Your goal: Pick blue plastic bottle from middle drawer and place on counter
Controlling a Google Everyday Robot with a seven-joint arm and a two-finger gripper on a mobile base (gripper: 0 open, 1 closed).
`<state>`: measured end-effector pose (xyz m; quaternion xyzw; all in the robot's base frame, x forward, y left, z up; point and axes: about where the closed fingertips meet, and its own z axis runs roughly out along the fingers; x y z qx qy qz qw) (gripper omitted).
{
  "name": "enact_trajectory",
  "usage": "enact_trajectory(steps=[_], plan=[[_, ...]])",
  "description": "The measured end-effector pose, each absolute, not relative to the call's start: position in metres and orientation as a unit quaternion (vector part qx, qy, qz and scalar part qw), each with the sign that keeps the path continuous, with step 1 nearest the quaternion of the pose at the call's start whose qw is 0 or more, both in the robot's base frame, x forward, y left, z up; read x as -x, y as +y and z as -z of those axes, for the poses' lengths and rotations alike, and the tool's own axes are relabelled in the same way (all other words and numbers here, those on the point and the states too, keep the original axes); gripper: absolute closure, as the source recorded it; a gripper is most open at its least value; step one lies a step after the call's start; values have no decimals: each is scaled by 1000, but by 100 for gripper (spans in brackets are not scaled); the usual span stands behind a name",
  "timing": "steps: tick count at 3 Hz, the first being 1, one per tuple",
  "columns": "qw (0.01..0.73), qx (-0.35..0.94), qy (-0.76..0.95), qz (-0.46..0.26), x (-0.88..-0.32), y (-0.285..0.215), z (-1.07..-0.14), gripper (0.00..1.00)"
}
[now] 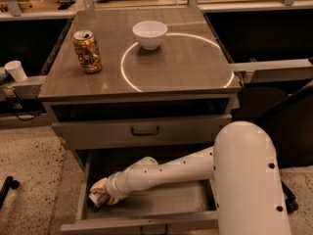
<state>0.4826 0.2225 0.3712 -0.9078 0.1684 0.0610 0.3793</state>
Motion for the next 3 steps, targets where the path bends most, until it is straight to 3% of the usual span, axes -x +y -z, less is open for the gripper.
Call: enact_trajectory(steps=[2,3], plan=[[357,919,154,-60,-488,226,-377,97],[390,909,140,-49,-481,229,-399,100]])
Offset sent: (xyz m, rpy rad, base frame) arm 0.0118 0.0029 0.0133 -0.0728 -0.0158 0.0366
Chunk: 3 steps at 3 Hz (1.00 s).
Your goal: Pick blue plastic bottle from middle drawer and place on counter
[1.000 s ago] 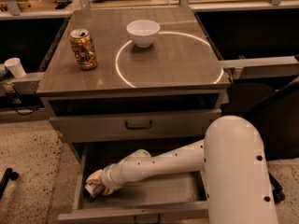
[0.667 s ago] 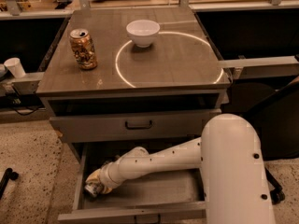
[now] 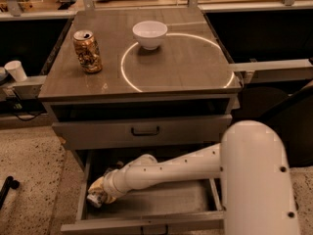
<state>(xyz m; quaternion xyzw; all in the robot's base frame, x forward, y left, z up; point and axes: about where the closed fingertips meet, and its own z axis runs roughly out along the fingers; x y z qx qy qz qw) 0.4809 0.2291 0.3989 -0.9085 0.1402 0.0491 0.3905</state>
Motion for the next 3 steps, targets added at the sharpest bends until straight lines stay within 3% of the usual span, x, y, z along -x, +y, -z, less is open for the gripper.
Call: enact_trajectory(steps=[2,3], plan=[[553,823,115,-60,-410,237,-441,100],[553,823,115,-60,-410,237,-441,100]])
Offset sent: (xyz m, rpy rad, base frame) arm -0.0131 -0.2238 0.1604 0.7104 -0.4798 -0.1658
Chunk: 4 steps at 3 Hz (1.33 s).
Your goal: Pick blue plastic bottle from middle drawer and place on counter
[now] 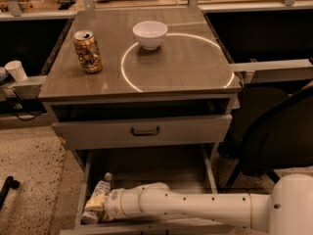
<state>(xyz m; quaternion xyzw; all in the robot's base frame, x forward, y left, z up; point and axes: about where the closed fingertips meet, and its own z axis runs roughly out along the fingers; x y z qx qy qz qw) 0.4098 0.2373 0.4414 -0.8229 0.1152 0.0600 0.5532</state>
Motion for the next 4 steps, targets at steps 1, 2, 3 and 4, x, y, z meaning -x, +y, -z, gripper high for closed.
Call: enact_trajectory(steps=[1,2,3,4], plan=[[557,821,114,-42,-419,220,-465,100],[560,822,106,-9,-427,193,-508,100],[568,818,92,24,-429,167,-549,100],[582,812,26,37,-404,175,-608,100]])
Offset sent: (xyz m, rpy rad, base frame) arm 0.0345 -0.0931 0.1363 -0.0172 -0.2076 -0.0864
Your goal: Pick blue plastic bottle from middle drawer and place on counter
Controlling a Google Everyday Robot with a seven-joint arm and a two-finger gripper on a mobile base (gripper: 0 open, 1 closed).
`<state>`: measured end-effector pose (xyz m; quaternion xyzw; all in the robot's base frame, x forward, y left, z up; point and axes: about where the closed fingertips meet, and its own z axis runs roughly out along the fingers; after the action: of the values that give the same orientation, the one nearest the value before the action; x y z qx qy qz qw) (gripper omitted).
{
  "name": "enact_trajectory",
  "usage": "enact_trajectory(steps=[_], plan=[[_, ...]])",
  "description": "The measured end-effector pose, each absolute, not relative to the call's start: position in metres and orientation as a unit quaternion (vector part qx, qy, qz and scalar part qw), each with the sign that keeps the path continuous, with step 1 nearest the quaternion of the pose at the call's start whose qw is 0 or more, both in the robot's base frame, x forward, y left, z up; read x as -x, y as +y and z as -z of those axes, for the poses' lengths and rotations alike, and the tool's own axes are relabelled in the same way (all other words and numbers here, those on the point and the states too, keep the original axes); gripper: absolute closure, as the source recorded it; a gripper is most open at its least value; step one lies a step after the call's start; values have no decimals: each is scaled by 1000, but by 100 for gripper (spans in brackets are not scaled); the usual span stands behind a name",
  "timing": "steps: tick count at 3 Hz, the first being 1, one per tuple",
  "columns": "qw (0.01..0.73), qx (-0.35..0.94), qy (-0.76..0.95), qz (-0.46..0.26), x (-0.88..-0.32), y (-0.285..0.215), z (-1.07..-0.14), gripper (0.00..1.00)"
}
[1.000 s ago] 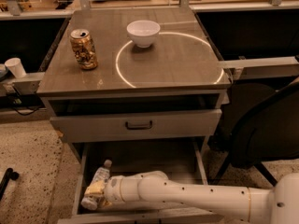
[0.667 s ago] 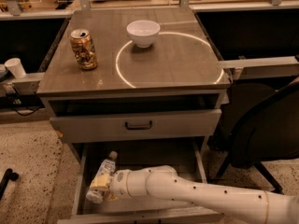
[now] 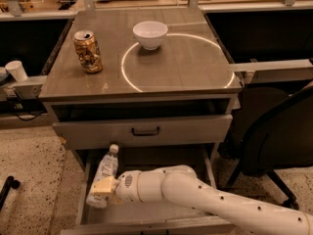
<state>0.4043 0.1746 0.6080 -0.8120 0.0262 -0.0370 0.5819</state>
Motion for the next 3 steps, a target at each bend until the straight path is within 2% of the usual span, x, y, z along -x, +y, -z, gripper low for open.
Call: enact_trajectory(steps=[2,3], plan=[[570,817,-29,82,-372,182,-691,100],[571,813,-27,109,-373,164,-731,100]])
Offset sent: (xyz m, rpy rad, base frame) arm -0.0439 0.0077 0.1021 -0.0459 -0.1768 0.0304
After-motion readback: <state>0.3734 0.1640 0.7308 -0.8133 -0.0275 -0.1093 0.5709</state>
